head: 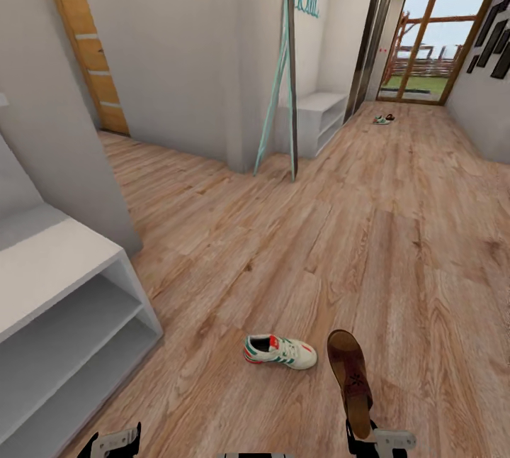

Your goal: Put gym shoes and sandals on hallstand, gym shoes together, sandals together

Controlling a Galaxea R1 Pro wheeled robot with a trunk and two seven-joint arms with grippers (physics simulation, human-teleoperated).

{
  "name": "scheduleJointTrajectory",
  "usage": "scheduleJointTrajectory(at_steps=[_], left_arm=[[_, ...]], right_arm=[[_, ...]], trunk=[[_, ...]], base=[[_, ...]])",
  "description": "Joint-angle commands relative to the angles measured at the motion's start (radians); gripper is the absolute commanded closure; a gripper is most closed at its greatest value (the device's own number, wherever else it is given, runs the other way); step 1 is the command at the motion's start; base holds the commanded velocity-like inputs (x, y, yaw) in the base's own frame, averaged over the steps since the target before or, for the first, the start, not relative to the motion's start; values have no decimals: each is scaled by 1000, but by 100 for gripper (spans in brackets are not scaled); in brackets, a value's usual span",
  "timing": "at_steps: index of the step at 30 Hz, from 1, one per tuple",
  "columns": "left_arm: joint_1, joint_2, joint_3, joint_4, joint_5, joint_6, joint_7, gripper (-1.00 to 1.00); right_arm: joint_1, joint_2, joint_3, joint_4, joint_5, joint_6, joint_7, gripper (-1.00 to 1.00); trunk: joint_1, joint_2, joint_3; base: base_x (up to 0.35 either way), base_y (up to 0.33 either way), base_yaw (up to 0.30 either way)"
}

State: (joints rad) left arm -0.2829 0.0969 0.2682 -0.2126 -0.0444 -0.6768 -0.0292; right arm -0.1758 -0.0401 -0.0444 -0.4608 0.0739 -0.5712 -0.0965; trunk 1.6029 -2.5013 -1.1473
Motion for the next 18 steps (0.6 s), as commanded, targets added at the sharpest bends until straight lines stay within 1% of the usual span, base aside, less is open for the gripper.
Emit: scheduleJointTrajectory(at_steps=[1, 12, 18], left_arm=[[0, 0, 6, 1, -5, -3, -3, -100], [0, 0, 6, 1, -5, -3, -3, -100], [-1, 0, 6, 1, -5, -3, -3, -100]], right_arm=[[-1, 0, -2, 1, 5, -2, -5, 100], [-1, 0, -2, 1, 5, -2, -5, 100], [-1, 0, -2, 1, 4, -2, -5, 100]], trunk=[[0, 0, 0], [0, 0, 9], [0, 0, 14]], base=[[182, 274, -254], [163, 259, -254], [28, 62, -254]])
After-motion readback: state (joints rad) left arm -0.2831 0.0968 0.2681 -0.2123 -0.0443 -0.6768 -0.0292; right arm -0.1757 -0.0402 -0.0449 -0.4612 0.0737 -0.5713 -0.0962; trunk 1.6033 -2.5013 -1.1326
